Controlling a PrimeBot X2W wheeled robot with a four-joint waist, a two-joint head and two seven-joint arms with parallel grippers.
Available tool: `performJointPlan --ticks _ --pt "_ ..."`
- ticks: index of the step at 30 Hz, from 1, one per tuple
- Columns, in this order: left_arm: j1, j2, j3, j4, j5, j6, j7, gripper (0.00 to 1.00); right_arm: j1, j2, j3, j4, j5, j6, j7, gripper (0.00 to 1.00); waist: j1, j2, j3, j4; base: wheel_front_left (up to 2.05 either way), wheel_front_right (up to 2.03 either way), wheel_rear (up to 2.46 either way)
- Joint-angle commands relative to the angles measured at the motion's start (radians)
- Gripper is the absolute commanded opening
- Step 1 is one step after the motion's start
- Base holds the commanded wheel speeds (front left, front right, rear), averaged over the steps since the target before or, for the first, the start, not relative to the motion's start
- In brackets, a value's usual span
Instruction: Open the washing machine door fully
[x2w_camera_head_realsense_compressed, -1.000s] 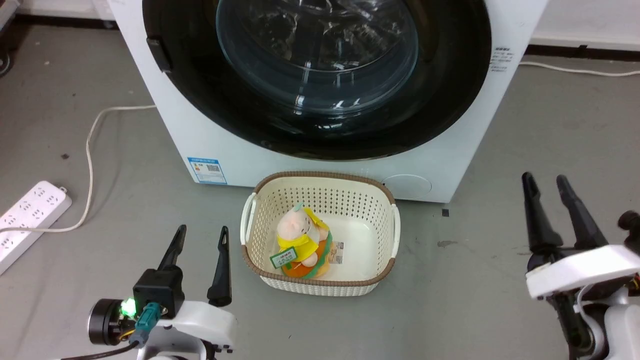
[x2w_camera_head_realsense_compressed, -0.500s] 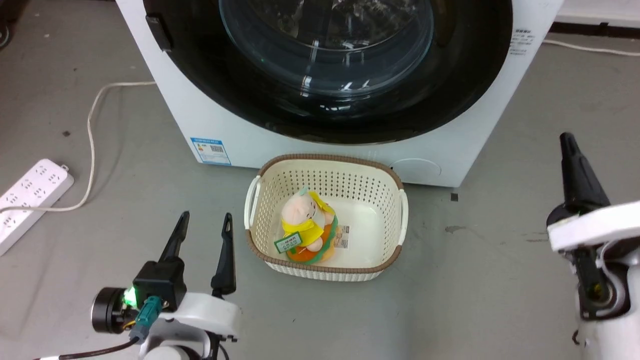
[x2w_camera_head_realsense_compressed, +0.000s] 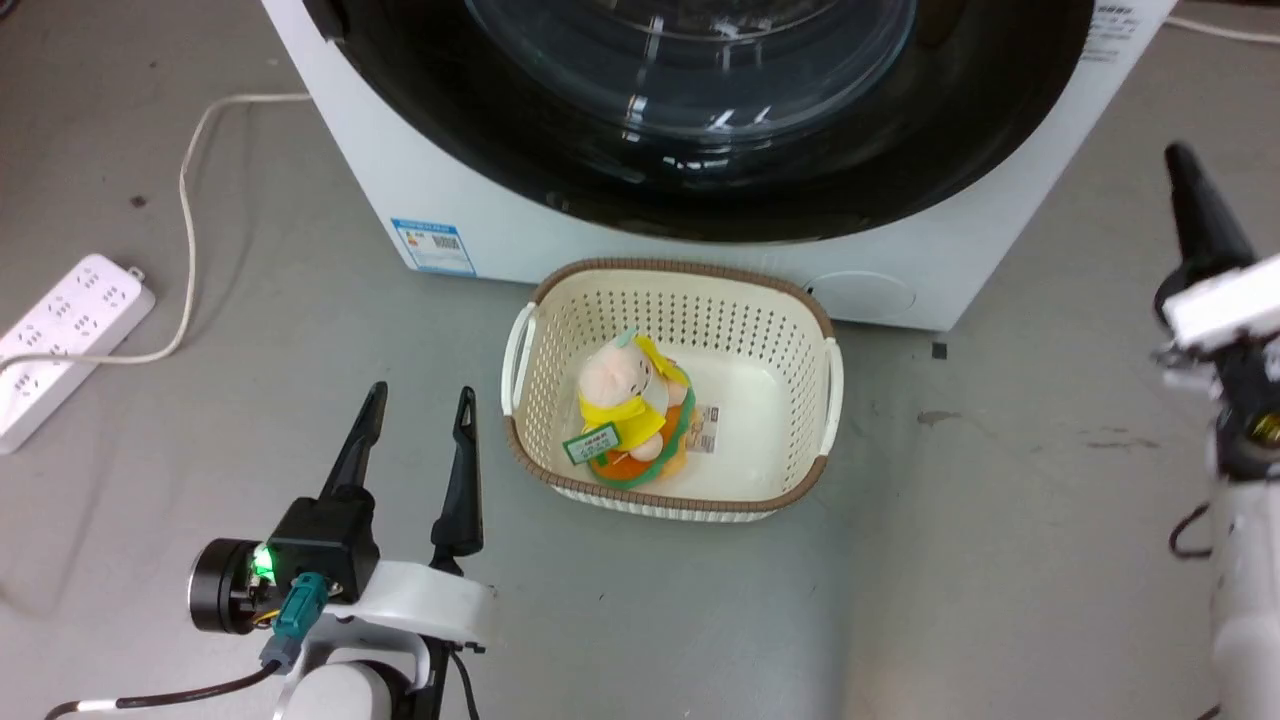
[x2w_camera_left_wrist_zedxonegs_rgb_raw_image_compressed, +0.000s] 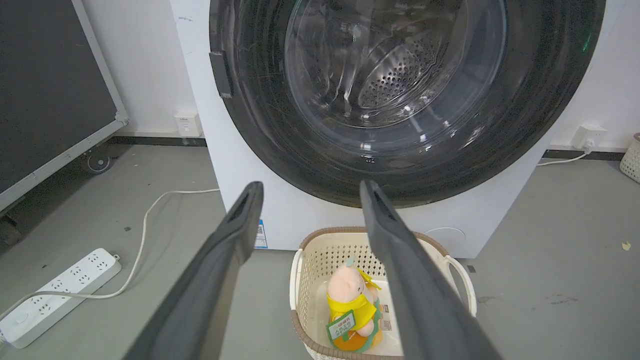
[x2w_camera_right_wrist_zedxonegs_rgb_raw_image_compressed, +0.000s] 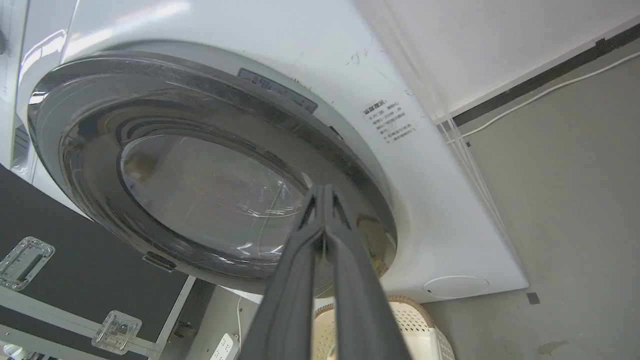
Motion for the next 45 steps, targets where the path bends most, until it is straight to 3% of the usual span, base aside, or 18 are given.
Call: performJointPlan --ticks 1,22,38,45 --pt "-0.017 0.001 -0.006 -0.007 -0.005 0.006 -0.009 1.0 -0.04 -0.013 -0.009 0.021 0.023 0.0 0.008 0.0 -0.0001 0.0 0.01 0.005 0.0 0.0 0.0" --pt "-0.09 0.001 -0.055 -0.019 -0.04 0.023 -0.053 1.0 -0.528 -0.141 -0.083 0.447 0.153 0.0 0.194 0.0 -0.0001 0.0 0.154 0.062 0.0 0.0 0.0" --pt "-0.133 0.001 -0.088 -0.014 -0.069 0.041 -0.086 1.0 -0.801 -0.198 -0.129 0.717 0.3 0.0 0.444 0.0 -0.0001 0.0 0.226 0.1 0.0 0.0 0.0" --pt "-0.145 0.002 -0.101 -0.013 -0.08 0.05 -0.101 1.0 -0.839 -0.233 -0.143 0.814 0.363 0.0 0.583 0.0 -0.0001 0.0 0.225 0.114 0.0 0.0 0.0"
